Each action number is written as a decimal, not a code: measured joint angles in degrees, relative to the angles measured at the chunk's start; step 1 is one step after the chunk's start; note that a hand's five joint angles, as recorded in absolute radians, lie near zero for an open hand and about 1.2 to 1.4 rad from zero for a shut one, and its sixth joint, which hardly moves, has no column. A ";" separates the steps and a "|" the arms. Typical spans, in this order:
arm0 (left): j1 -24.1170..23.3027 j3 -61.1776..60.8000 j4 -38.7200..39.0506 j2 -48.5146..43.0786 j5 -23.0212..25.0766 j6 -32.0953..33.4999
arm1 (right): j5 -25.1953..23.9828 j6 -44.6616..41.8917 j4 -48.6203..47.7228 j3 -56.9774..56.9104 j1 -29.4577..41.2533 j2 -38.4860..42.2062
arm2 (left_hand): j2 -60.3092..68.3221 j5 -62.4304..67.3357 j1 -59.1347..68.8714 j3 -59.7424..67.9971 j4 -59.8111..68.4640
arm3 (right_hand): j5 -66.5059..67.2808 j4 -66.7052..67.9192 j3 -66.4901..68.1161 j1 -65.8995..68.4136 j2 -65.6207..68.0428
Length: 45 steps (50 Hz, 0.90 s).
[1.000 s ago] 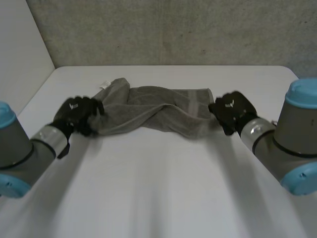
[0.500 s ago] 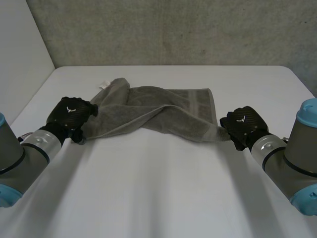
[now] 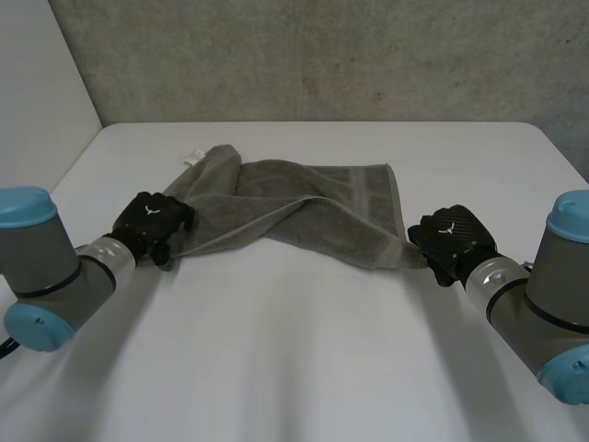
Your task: Fold the towel.
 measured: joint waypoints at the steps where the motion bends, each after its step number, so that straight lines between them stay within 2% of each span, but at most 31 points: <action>1: -0.05 1.42 -0.86 -1.15 -0.06 0.01 | -0.03 0.00 -0.01 0.01 -0.02 0.02 | 0.00 0.00 0.00 0.00 0.00 | 0.00 0.00 0.00 0.00 0.00; 10: -0.08 9.30 -4.49 -7.12 -0.36 0.06 | -0.16 -0.02 -0.20 -0.04 -0.05 0.45 | 0.12 0.16 0.06 0.19 0.10 | 0.00 0.00 0.17 0.00 0.00; 18: -0.07 13.13 -4.72 -9.36 -0.47 0.16 | -0.18 -0.08 -0.33 -0.07 0.01 0.84 | 1.61 1.08 1.50 1.81 1.72 | 0.00 0.00 0.17 0.00 0.00; 34: -0.64 17.82 -4.49 -12.93 -0.37 0.26 | -0.18 -0.09 -0.33 -0.42 -0.04 2.07 | 13.76 13.27 13.84 13.76 13.55 | 0.00 0.01 0.17 0.00 0.00; 45: -0.97 17.94 -4.25 -11.66 -0.73 0.30 | 0.03 -0.01 -0.58 -0.91 -0.06 2.01 | 24.45 23.85 24.42 24.56 23.96 | 0.00 0.10 0.17 0.00 0.00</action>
